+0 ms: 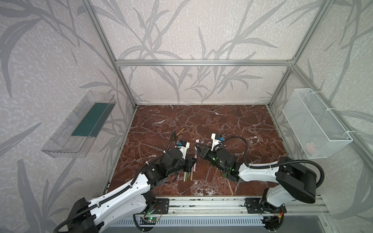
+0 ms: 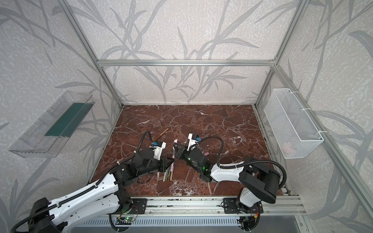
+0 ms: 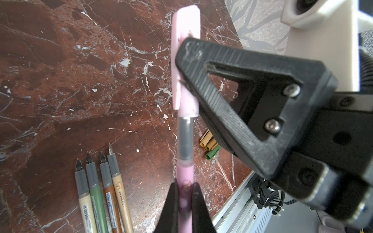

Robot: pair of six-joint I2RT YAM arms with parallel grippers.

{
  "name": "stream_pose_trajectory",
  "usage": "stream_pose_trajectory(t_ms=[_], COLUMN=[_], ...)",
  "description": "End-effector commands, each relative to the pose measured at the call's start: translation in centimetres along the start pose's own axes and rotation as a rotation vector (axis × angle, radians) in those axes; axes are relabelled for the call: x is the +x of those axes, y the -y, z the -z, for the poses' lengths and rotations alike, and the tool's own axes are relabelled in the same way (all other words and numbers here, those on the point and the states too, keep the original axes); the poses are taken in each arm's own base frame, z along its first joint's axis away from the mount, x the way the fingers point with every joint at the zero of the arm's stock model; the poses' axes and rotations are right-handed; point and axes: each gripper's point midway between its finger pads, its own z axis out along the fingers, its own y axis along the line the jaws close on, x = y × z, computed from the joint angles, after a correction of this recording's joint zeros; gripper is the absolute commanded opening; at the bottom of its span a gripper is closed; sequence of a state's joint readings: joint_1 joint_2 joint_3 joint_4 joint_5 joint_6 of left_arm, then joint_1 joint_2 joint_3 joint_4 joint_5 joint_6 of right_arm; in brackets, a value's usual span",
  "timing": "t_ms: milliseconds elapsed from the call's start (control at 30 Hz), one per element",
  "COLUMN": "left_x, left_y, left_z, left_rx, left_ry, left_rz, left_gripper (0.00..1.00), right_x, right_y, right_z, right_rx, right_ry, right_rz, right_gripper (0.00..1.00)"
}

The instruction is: Insert the pens into the pen caps

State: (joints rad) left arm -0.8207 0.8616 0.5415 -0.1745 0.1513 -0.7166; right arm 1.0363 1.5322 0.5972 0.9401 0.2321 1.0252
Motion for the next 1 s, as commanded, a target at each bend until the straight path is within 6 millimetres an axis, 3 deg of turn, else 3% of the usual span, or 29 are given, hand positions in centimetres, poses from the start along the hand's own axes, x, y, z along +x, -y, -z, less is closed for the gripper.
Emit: stream_pose_trajectory(t_ms=[0, 500, 733, 967], left_x=[-4.3, -4.9, -5.2, -5.1], left_y=[0.4, 0.2, 0.8, 0.8], left_z=[1.1, 1.5, 1.5, 1.6], left_rx=[-0.02, -0.008, 0.019, 0.009], left_ry=[0.162, 0.148, 0.152, 0.149], left_rz=[0.001, 0.021, 0.021, 0.009], left_gripper=[0.0, 0.0, 0.0, 0.0], right_x=[3.8, 4.4, 3.7, 4.0], right_y=[-0.7, -1.3, 0.6, 1.1], right_z=[0.2, 0.8, 0.3, -0.8], right_rx=[-0.024, -0.05, 0.008, 0.069], right_ry=[-0.14, -0.189, -0.128, -0.152], right_rz=[0.063, 0.178, 0.093, 0.082], right_gripper=[0.0, 0.0, 0.0, 0.0])
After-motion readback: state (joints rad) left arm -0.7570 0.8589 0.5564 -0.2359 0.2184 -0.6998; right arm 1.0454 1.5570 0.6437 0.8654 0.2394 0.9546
